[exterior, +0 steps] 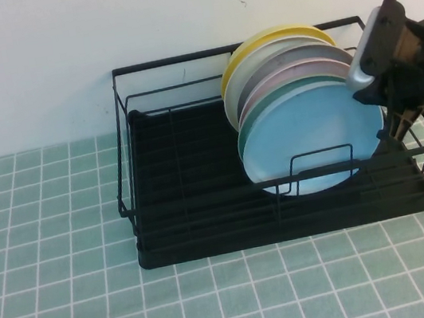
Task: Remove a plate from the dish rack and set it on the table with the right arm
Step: Grasp the plate from the shelf, then place the plate from the table
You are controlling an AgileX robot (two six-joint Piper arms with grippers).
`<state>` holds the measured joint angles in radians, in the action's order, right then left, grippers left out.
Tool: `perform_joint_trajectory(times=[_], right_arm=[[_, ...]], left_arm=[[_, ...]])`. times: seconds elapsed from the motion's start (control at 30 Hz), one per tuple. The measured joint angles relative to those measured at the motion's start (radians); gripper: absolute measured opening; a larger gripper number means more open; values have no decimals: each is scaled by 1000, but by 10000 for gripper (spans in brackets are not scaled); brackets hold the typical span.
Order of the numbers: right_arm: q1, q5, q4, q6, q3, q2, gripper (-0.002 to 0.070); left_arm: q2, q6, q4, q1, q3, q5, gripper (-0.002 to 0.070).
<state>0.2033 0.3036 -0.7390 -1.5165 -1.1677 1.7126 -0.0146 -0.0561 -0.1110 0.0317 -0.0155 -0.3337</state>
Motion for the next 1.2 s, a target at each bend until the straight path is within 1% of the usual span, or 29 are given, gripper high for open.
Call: perform_joint_trajectory(times=[0.17,0.3,0.43,0.53,0.6,0.73,0.87,0.97,1.07,1.2], right_arm=[[0,36,-67,2,-47,-32,31],[0,54,-167,2,-100,-97,22],[0,118,-259,17,-149,-179,11],[0,208,-286,112,-171,-239,11],[0,281,-276,218,-180,-274,11],[1,480,-148,472,-186,-315,11],[1,739,66,707,-186,-305,11],[1,867,243,831,-186,-281,11],[1,917,387,935,-186,-236,11],[1,922,470,999,-186,-153,10]], left_arm=[[0,0,0,0,0,0,-3],[0,-2,0,0,0,0,-3],[0,-2,0,0,0,0,-3],[0,-2,0,0,0,0,-3],[0,-2,0,0,0,0,-3],[0,-2,0,0,0,0,-3],[0,-2,0,0,0,0,-3],[0,-2,0,0,0,0,-3],[0,-2,0,0,0,0,-3],[0,-2,0,0,0,0,-3]])
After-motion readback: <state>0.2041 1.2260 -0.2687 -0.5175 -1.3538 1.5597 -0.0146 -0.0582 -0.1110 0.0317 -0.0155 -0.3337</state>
